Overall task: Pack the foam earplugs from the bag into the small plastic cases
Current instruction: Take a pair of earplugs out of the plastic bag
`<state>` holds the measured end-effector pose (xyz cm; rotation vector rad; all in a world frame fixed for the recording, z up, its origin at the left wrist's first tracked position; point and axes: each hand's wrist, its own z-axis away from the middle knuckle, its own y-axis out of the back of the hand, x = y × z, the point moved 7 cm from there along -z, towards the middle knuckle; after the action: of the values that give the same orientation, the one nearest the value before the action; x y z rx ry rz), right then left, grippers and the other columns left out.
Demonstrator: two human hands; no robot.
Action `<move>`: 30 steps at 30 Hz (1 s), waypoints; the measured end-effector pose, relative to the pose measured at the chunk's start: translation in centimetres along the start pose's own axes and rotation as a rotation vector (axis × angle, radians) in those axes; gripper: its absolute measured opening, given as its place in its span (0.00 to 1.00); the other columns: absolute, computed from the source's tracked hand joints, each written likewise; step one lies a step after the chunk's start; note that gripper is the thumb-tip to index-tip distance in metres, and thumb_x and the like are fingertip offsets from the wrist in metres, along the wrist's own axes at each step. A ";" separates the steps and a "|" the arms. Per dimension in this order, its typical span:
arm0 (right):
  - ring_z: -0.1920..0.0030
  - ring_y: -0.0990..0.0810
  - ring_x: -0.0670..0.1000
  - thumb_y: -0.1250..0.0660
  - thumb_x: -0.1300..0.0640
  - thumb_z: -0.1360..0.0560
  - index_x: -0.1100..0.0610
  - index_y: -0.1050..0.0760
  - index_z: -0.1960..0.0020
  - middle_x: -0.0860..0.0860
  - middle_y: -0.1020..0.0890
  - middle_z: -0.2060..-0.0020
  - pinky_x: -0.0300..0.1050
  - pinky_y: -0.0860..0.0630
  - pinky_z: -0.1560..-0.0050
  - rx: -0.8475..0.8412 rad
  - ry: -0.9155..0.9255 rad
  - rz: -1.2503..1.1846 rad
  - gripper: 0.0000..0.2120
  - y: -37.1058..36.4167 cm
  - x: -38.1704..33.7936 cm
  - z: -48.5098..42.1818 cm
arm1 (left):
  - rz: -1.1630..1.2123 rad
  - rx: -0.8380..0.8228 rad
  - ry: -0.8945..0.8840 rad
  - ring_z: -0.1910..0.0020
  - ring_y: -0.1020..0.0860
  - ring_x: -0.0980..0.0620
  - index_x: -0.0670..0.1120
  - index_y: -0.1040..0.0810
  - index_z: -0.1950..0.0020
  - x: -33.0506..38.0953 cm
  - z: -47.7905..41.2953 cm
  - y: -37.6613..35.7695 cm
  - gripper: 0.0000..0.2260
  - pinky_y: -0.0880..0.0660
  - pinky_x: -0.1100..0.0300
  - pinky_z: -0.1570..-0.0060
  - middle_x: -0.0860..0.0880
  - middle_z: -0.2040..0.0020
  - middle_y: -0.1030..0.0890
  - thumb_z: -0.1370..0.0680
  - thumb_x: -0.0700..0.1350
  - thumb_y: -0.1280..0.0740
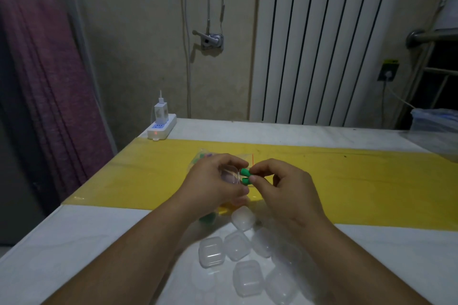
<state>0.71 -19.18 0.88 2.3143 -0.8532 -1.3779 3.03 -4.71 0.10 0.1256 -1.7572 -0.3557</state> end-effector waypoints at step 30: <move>0.66 0.19 0.50 0.28 0.63 0.26 0.58 0.21 0.54 0.59 0.18 0.57 0.42 0.21 0.65 0.057 -0.375 -0.524 0.03 -0.1 3.1 -0.1 | 0.645 -0.200 0.186 0.54 0.18 0.35 0.40 0.23 0.46 -1.2 -0.1 -0.9 0.14 0.21 0.41 0.50 0.32 0.51 0.18 0.21 0.32 0.47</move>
<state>1.94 -21.04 -1.26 2.4685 -0.3808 -2.0738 3.31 -5.26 -1.23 -0.5262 -1.4740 -0.0416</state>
